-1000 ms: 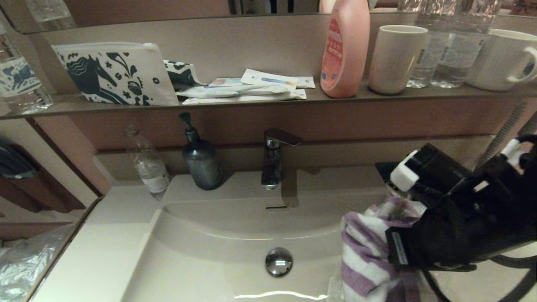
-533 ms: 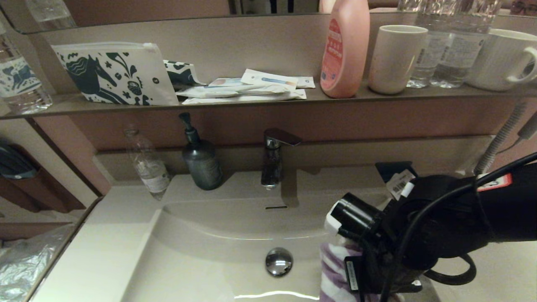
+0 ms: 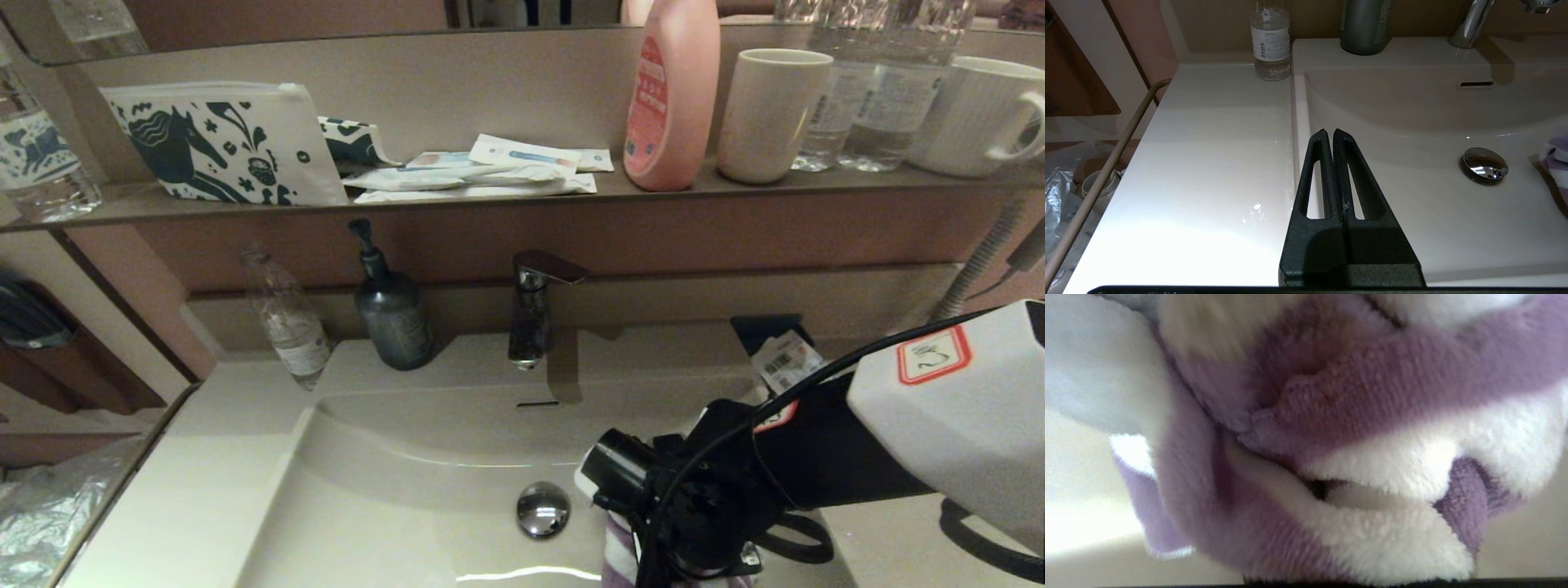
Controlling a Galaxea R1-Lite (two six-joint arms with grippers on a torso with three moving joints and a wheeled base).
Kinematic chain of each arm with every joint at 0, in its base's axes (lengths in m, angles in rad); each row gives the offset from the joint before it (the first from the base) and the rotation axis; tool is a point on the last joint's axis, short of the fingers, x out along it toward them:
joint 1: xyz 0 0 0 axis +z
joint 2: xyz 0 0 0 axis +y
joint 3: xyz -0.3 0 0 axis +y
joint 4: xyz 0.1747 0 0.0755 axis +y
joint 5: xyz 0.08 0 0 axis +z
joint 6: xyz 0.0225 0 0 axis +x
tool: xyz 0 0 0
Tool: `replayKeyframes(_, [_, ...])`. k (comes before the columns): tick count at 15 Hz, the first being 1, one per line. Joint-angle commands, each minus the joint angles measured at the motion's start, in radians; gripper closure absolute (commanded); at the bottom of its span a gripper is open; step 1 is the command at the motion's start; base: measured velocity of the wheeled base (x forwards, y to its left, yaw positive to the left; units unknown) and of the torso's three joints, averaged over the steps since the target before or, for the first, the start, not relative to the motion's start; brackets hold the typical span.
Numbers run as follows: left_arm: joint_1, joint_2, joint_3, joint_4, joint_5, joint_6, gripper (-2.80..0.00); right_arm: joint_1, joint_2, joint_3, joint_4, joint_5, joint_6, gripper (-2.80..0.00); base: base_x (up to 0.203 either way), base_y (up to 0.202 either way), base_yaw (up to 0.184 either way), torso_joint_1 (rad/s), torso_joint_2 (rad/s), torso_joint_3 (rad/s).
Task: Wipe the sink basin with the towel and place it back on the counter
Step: Wipe the sink
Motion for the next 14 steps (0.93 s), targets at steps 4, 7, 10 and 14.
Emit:
replayKeyframes(4, [0.000,0.002,0.000,-0.001,0.000,0.000,0.00,0.036,0.096,-0.084,0.002,0.104,0.008,0.00,0.000,0.000,0.000,0.000,0.00,0.000])
replayKeyframes(7, [0.000,0.002,0.000,-0.001,0.000,0.001,0.00,0.059,0.105,-0.131,-0.027,0.159,0.024,0.00,0.000,0.000,0.000,0.000,0.00,0.000])
replayKeyframes(10, [0.000,0.002,0.000,-0.001,0.000,0.000,0.00,0.095,0.150,-0.187,-0.040,0.210,0.026,0.00,0.000,0.000,0.000,0.000,0.00,0.000])
replayKeyframes(14, [0.000,0.002,0.000,-0.001,0.000,0.000,0.00,0.144,0.249,-0.314,-0.048,0.230,0.022,0.00,0.000,0.000,0.000,0.000,0.00,0.000])
